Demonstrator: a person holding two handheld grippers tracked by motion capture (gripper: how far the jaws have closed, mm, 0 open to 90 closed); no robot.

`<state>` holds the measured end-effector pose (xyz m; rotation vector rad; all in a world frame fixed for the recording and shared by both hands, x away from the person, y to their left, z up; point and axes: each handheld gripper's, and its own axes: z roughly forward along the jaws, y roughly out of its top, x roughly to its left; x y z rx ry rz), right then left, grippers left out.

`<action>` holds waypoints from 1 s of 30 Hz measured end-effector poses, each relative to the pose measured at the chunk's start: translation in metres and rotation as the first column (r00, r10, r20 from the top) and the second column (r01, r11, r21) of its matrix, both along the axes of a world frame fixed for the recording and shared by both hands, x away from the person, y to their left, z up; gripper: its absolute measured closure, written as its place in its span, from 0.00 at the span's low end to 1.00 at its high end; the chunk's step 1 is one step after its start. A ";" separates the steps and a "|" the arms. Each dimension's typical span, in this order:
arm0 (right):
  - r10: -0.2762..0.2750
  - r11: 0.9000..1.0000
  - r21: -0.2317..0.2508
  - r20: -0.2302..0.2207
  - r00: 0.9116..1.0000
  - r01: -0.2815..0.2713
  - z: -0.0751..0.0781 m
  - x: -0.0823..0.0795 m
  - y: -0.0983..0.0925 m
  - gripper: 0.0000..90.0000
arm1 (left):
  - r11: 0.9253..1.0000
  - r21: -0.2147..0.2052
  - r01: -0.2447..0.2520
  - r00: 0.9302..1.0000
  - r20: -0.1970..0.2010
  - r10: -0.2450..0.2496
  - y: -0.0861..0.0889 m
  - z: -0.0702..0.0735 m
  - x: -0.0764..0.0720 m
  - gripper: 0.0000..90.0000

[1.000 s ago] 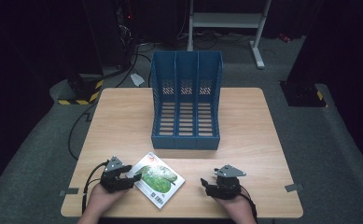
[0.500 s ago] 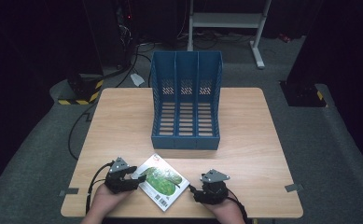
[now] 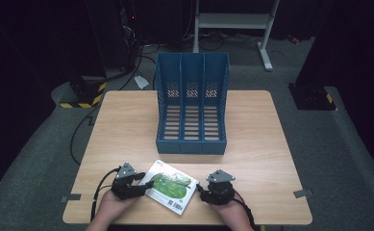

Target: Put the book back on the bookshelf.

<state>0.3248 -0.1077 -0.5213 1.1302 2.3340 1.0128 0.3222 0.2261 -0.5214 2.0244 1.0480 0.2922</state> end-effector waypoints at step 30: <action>0.101 0.991 0.094 -0.086 0.991 -0.093 0.006 -0.042 0.004 0.16 | 0.998 -0.021 0.051 0.998 0.032 -0.050 -0.016 -0.004 -0.006 0.47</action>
